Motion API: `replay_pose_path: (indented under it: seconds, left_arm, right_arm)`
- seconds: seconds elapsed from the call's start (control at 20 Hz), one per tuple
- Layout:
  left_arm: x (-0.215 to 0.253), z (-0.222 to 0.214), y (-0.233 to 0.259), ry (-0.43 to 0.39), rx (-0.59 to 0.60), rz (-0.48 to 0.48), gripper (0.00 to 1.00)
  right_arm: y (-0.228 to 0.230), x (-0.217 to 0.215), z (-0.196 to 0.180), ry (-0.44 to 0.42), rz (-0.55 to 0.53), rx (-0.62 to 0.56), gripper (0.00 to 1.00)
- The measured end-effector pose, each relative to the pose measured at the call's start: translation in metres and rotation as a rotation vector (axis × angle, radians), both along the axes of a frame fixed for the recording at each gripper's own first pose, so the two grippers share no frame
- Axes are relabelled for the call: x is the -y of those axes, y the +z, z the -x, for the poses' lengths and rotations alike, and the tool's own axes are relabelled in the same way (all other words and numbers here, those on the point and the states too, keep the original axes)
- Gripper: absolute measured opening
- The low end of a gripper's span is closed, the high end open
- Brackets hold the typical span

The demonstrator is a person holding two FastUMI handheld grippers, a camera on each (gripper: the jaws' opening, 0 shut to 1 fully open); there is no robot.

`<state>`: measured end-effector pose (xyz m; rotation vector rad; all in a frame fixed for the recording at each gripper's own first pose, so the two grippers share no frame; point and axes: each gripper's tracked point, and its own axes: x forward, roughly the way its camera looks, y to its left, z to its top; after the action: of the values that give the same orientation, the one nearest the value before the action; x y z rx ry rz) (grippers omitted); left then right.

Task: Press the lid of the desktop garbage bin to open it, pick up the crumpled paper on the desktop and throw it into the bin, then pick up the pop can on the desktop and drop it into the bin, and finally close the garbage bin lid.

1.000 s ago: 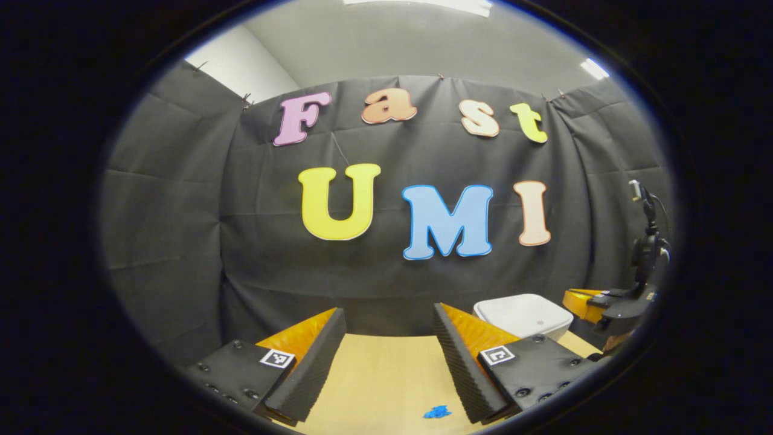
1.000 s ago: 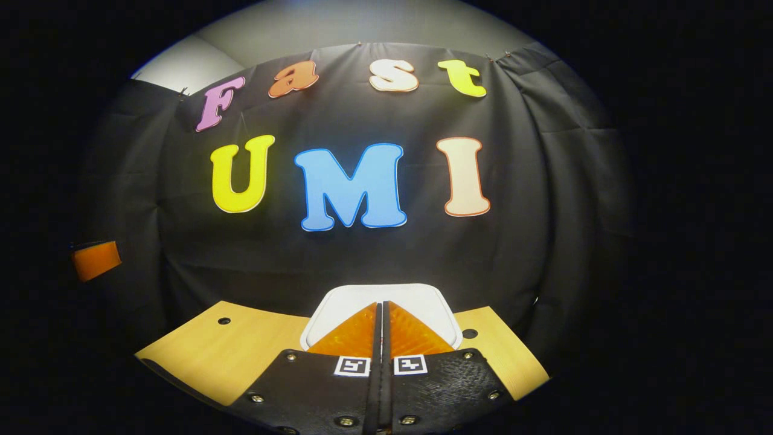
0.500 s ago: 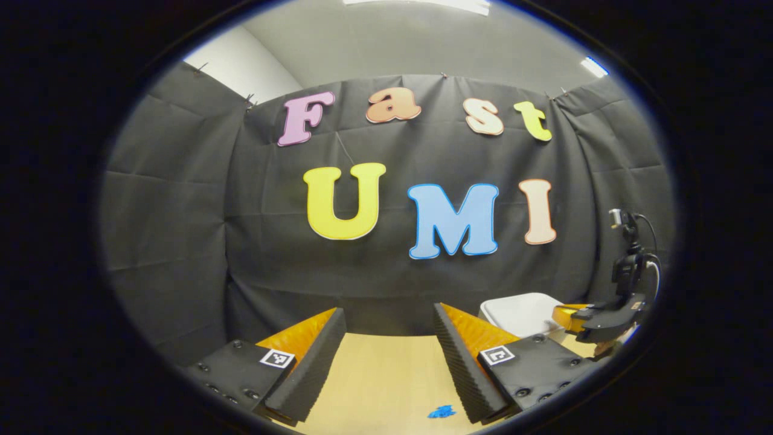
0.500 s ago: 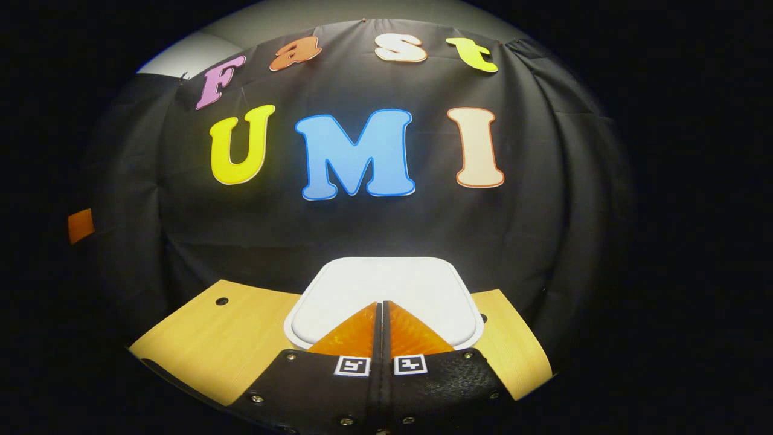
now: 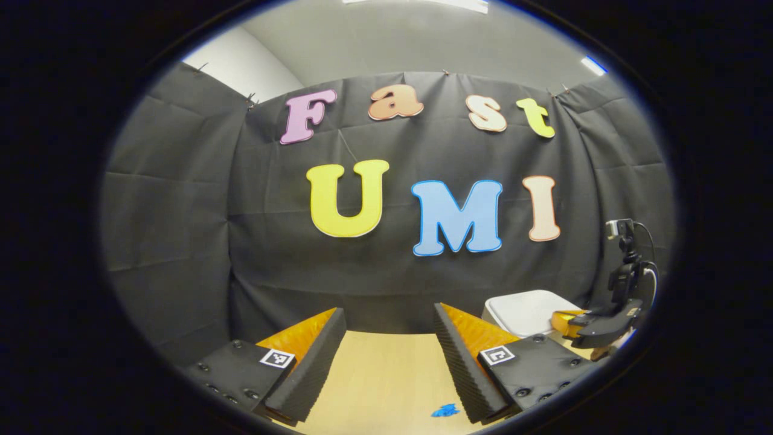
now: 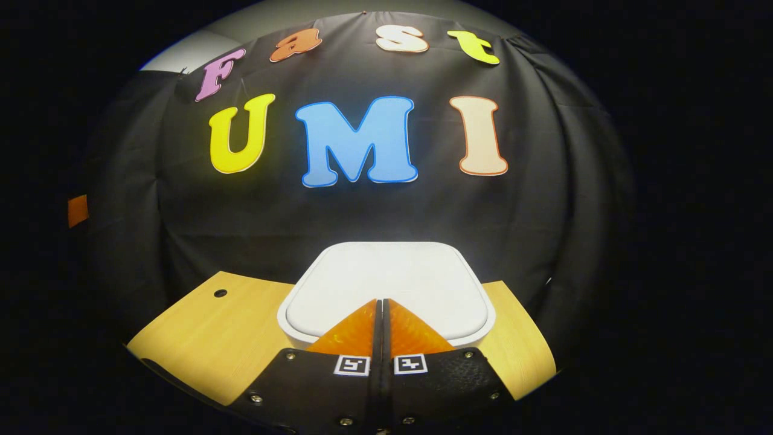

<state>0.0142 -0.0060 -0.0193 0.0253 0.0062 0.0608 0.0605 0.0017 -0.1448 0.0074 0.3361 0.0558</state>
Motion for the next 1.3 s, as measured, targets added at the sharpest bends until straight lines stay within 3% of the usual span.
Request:
replay_pose_path:
  seconds: [0.65, 1.0, 1.3]
  left_arm:
    - [0.0, 0.003, -0.004, -0.02, 0.0, 0.003, 0.96]
    - [0.005, 0.005, -0.006, -0.04, -0.001, -0.01, 0.96]
    - [0.007, 0.006, -0.004, -0.062, -0.002, -0.012, 0.96]
  right_arm:
    - [0.01, 0.002, 0.001, -0.003, -0.032, 0.029, 0.0]
    - [0.055, 0.004, 0.022, 0.007, -0.022, 0.165, 0.0]
    - [0.049, 0.015, 0.042, -0.008, -0.017, 0.157, 0.0]
